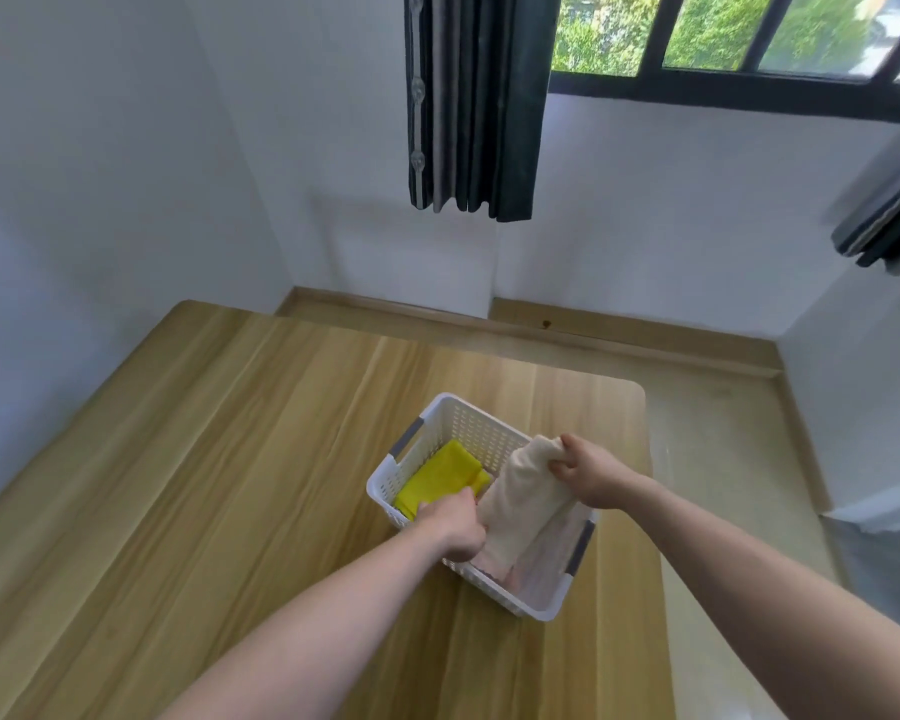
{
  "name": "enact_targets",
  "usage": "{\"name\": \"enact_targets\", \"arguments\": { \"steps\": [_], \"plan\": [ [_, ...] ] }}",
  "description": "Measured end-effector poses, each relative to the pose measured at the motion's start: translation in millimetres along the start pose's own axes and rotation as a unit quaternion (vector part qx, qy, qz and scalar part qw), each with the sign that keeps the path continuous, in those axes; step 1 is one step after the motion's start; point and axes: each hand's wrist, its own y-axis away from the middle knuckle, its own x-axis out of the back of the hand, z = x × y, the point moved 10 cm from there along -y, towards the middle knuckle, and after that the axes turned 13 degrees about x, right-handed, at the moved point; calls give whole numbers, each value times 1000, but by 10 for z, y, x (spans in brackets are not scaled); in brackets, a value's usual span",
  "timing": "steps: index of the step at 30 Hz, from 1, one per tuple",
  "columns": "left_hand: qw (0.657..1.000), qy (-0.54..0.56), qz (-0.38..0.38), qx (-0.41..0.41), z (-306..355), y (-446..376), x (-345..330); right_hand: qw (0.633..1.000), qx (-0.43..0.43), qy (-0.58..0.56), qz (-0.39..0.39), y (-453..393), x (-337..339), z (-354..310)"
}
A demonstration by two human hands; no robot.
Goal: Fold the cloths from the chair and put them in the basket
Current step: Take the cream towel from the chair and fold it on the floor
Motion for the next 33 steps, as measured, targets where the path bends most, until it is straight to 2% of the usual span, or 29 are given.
{"name": "enact_targets", "arguments": {
  "steps": [6, 9, 12, 16, 17, 19, 21, 22, 26, 33],
  "plan": [
    [989, -109, -102, 3, 44, -221, -419, 993, -26, 87, -74, -211, -606, 197],
    [983, -123, -136, -18, 103, -301, -513, 991, -40, 103, -72, -267, -788, 237],
    [991, -101, -85, -28, 151, -359, -403, 989, -38, 137, -49, -287, -856, 210],
    [993, -101, -53, -40, 135, -424, -436, 969, 17, 244, 46, -237, -823, -20],
    [993, -102, -50, -42, 137, -413, -427, 963, 35, 265, 48, -219, -849, -72],
    [993, -99, -34, -51, 153, -392, -376, 957, 43, 287, -5, -194, -954, -76],
    [993, -98, -18, -63, 172, -339, -308, 957, 15, 284, -61, -150, -995, -2],
    [993, -96, -12, -68, 162, -315, -276, 959, 7, 277, -65, -128, -964, 7],
    [993, -66, 28, -91, 63, -119, -76, 971, 19, 237, -30, -8, -788, -134],
    [979, 26, 158, -127, -309, 735, 351, 983, 54, 175, -4, 487, -698, -429]
  ]
}}
